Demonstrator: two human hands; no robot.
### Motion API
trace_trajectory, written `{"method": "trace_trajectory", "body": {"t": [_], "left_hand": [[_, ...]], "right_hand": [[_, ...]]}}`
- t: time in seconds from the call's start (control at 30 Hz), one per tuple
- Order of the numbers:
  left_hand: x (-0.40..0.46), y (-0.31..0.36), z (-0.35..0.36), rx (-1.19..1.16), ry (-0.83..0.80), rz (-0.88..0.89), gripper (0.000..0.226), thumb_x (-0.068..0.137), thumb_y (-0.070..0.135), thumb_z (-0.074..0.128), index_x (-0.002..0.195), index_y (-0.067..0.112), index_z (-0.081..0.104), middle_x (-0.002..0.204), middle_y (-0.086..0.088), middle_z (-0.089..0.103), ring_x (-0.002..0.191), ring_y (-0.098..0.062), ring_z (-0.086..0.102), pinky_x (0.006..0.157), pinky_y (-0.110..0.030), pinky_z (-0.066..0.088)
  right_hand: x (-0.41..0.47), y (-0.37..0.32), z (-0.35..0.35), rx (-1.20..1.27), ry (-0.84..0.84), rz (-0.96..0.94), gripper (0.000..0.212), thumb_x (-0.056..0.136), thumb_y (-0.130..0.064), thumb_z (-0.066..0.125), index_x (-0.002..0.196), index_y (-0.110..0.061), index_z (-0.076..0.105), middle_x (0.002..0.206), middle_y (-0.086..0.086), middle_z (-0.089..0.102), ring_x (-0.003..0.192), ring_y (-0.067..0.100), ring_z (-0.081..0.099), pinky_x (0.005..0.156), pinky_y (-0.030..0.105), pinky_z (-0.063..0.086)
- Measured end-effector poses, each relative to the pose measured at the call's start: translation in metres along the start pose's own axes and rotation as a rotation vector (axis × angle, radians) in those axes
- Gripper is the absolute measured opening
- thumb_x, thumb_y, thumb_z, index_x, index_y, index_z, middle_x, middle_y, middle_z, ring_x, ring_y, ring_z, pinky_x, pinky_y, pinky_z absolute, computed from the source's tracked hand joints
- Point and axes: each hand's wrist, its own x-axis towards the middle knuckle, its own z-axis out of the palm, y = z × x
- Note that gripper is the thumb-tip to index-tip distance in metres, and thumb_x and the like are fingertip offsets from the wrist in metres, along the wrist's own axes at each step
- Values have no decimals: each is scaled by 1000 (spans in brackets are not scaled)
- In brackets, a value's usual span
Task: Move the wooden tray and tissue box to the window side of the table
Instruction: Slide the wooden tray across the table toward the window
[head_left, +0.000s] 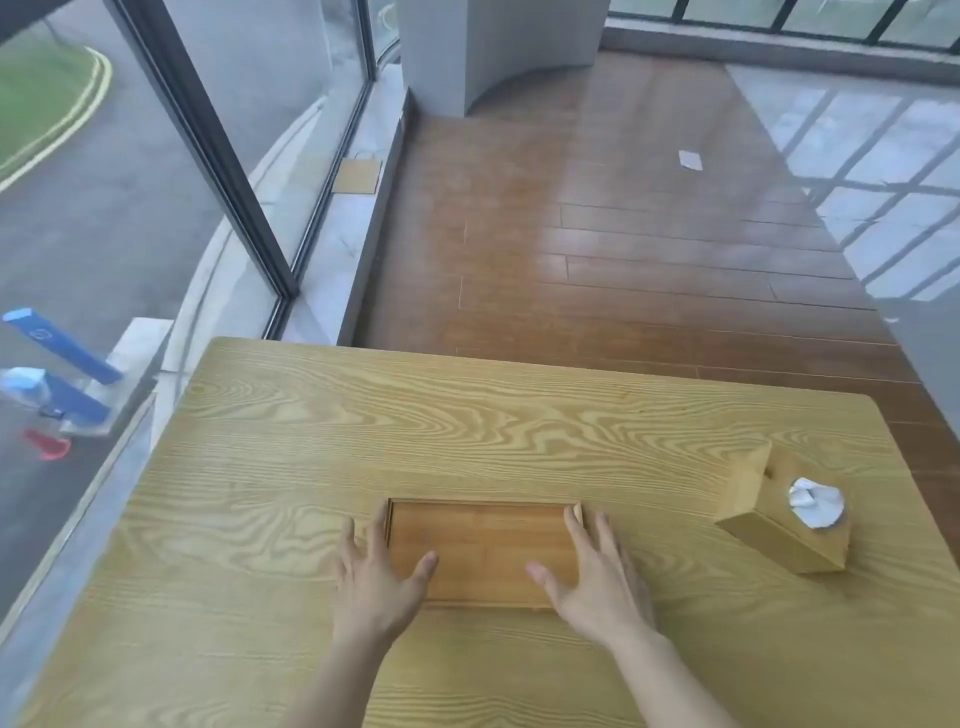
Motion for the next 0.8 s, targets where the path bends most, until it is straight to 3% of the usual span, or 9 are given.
{"method": "trace_trajectory", "body": {"t": [0.2, 0.37, 0.53, 0.8], "left_hand": [[0, -5, 11, -56, -52, -8, 86, 82, 51, 67, 154, 39, 21, 156, -10, 28, 143, -30, 23, 108, -46, 37], [2, -7, 11, -115, -26, -5, 81, 82, 47, 70, 150, 39, 29, 150, -5, 36, 142, -23, 26, 103, -43, 41], [9, -18, -1, -137, 20, -42, 78, 79, 49, 71, 146, 40, 34, 142, -6, 42, 138, -24, 35, 103, -43, 43], [22, -52, -49, -174, 193, -85, 76, 78, 47, 74, 145, 37, 39, 141, -5, 45, 137, -25, 36, 105, -41, 40]], "right_hand": [[9, -2, 23, 127, -36, 95, 93, 92, -69, 57, 165, -40, 8, 174, 9, 14, 158, 32, 22, 121, 48, 37], [12, -11, 29, 150, 32, 122, 84, 91, -66, 61, 162, -33, 30, 155, 6, 42, 145, 28, 38, 114, 44, 44], [13, -28, 37, 172, 59, 137, 78, 90, -66, 62, 157, -31, 42, 147, 6, 47, 139, 27, 48, 109, 40, 47], [20, -95, 54, 166, 59, 31, 71, 92, -62, 63, 154, -31, 46, 143, 3, 47, 137, 26, 49, 108, 39, 46]]}}
